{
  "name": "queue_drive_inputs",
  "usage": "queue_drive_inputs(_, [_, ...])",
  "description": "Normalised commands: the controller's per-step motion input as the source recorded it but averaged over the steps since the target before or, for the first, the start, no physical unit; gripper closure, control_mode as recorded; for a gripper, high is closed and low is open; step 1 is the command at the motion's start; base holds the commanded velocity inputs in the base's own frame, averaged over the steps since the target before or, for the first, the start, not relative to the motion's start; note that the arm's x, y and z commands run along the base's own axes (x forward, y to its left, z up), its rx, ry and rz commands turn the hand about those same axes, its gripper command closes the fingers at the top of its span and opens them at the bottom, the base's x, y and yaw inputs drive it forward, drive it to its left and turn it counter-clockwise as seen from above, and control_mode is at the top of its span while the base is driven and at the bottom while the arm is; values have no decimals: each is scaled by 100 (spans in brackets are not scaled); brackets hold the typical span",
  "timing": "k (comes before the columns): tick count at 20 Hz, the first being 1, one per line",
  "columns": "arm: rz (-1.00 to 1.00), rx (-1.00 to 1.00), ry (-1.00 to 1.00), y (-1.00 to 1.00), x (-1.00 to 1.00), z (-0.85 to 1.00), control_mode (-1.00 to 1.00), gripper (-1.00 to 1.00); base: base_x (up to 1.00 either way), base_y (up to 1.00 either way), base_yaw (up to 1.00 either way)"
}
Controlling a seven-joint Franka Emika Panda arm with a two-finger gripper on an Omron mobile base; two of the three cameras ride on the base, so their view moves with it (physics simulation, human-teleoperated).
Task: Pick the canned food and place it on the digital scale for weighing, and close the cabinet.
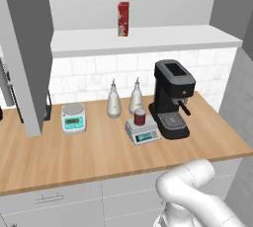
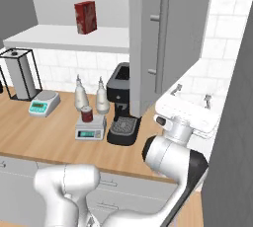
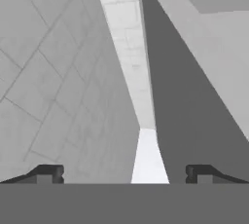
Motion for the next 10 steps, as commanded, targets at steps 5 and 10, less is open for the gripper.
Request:
queue_drive_inputs(5, [14,0,-47,59,1,74,-100,-100,0,0,0])
queue_drive_inputs(10, [12,-1,-48,44,0,99,-100,-100,0,0,0])
